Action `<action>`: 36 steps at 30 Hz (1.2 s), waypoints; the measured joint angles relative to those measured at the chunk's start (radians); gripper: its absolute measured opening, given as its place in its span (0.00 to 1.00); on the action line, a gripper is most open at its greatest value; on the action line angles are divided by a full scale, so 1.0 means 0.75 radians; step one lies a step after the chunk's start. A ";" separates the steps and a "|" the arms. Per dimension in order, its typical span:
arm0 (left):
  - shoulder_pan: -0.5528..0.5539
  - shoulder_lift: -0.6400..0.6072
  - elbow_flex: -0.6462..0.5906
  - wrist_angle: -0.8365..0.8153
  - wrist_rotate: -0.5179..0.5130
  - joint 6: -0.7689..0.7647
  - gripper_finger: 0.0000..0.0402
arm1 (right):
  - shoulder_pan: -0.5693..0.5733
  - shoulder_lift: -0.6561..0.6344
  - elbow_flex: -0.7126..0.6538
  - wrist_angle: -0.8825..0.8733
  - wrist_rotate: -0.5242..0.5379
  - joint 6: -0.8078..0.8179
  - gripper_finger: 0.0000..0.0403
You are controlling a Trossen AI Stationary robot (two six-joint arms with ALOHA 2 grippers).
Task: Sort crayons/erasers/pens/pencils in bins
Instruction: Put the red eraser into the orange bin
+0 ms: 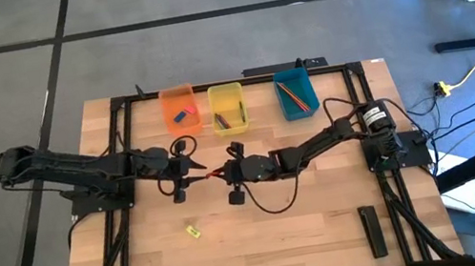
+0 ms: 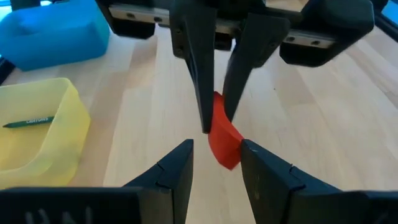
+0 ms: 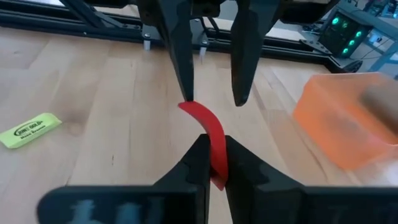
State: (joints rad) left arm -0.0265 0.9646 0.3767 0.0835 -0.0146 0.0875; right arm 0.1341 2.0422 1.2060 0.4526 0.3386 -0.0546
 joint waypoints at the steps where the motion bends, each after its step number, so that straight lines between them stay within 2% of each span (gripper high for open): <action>1: 0.000 0.000 0.000 -0.011 0.001 0.000 0.31 | 0.000 0.000 0.000 0.000 0.000 -0.006 0.08; 5: -0.001 -0.004 0.000 -0.072 -0.007 0.003 0.32 | -0.002 0.000 0.003 0.007 0.005 -0.014 0.08; 13: -0.001 -0.005 0.000 0.014 -0.086 0.038 0.32 | -0.002 0.000 0.004 0.033 -0.059 -0.024 0.08; 19: -0.015 -0.006 0.001 0.063 0.057 0.072 0.31 | -0.004 0.000 0.003 0.072 -0.090 -0.011 0.08; 24: -0.052 -0.006 0.000 0.062 0.012 0.084 0.24 | -0.007 0.000 0.003 0.077 -0.105 -0.005 0.08; 33: -0.063 -0.006 0.001 0.051 -0.037 0.108 0.03 | -0.007 0.000 0.003 0.078 -0.116 -0.007 0.09; 36: -0.064 -0.006 0.001 0.049 -0.074 0.107 0.02 | -0.015 0.000 0.002 0.082 -0.146 -0.001 0.12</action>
State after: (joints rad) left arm -0.0742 0.9604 0.3771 0.1204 -0.0702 0.1677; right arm 0.1226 2.0422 1.2076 0.5140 0.2289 -0.0551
